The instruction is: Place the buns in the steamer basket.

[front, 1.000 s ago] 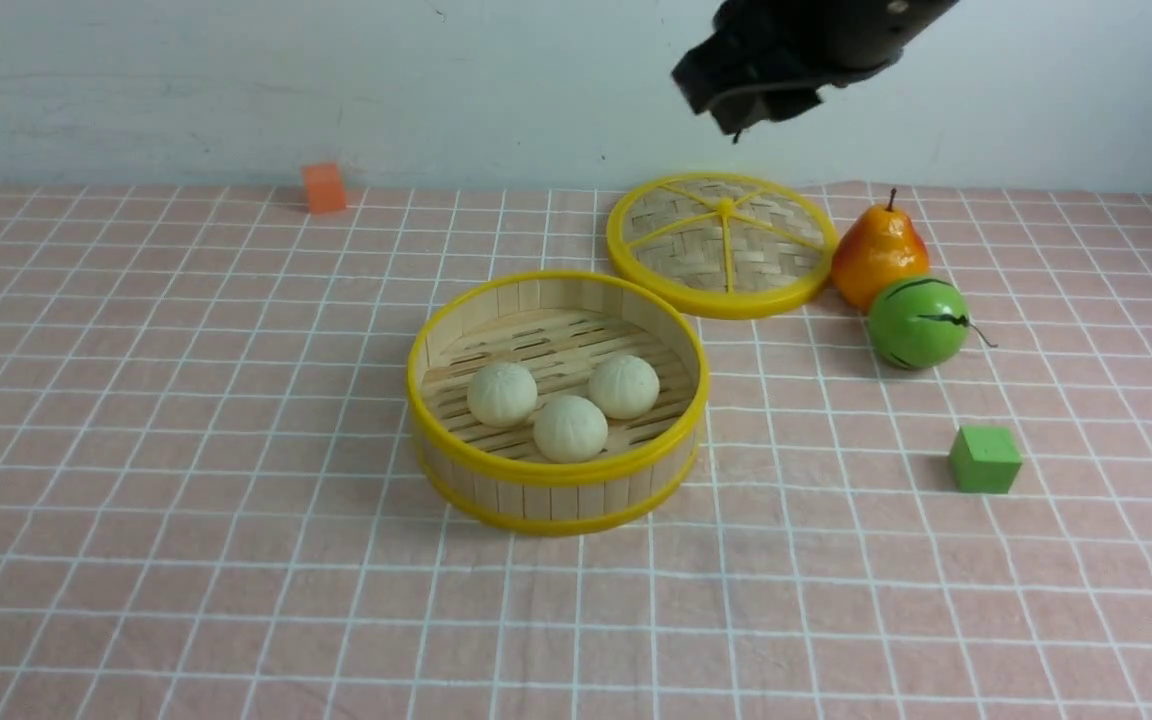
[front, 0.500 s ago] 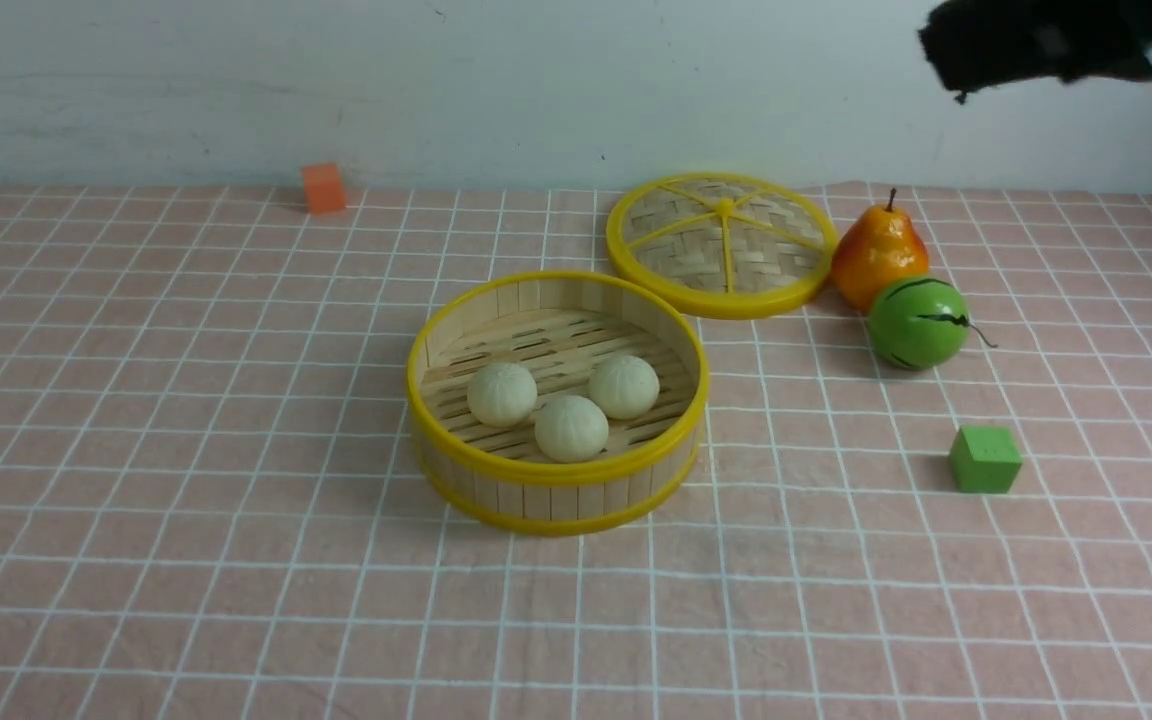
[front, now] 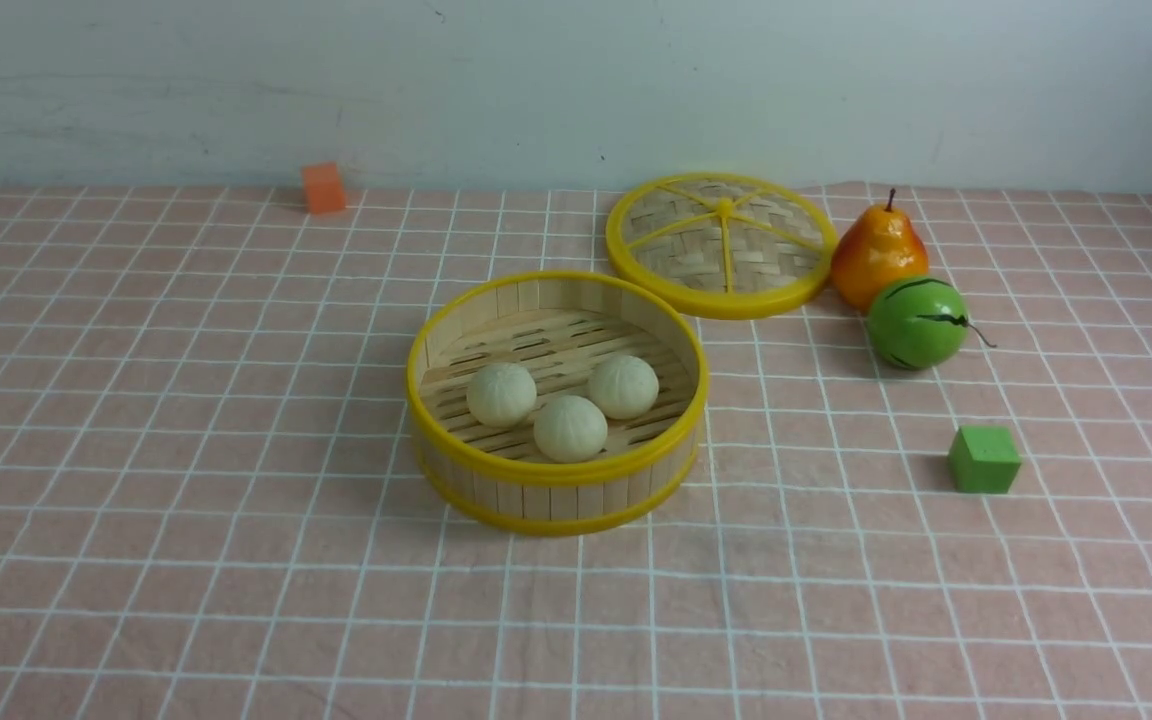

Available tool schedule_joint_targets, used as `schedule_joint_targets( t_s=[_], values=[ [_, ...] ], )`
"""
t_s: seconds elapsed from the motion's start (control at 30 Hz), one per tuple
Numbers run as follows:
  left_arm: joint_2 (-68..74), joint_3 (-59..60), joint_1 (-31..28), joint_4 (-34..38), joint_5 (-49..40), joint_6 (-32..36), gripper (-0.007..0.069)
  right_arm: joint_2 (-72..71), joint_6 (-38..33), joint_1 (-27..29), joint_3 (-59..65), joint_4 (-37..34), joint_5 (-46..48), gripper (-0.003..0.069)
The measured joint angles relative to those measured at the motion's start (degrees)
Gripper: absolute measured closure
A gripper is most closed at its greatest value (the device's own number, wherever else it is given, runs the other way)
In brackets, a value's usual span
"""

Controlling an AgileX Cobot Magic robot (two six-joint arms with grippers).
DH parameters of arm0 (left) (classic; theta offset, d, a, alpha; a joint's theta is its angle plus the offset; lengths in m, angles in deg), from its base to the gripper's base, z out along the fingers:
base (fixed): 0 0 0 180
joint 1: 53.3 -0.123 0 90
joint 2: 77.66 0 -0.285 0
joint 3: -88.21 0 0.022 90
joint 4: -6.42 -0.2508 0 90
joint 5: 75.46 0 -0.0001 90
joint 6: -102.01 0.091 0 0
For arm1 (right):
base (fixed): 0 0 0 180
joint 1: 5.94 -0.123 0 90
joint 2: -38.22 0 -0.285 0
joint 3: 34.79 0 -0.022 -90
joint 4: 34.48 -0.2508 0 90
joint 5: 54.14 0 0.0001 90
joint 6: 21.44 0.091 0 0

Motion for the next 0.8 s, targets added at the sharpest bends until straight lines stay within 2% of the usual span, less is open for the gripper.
schedule_joint_targets(
  t_s=[0.3, 0.53, 0.63, 0.7, 0.77, 0.8],
  values=[
    [0.00, 0.00, 0.00, -0.07, -0.06, 0.00, 0.0533, -2.45, 0.00, 0.00, 9.82, 0.00, -0.04, 0.0665],
    [0.00, 0.00, 0.00, -0.14, -0.11, 0.00, 0.0523, -2.73, 0.79, 0.00, 12.49, 0.88, -1.38, 0.0666],
    [0.00, 0.00, 0.00, -0.14, -0.11, 0.00, 0.0522, -4.52, 3.08, 0.00, 15.60, 3.68, -4.81, 0.0678],
    [0.00, 0.00, 0.00, -0.14, -0.11, 0.00, 0.0517, -8.17, 7.58, 1.13, 21.17, 8.99, -9.21, 0.0680],
    [0.00, 0.00, 0.00, -0.14, -0.11, 0.00, 0.0516, -10.59, 9.67, 2.68, 23.70, 11.20, -10.78, 0.0680],
    [0.00, 0.00, 0.00, -0.14, -0.11, 0.00, 0.0515, -14.86, 13.89, 6.04, 28.86, 13.35, -12.37, 0.0680]
  ],
)
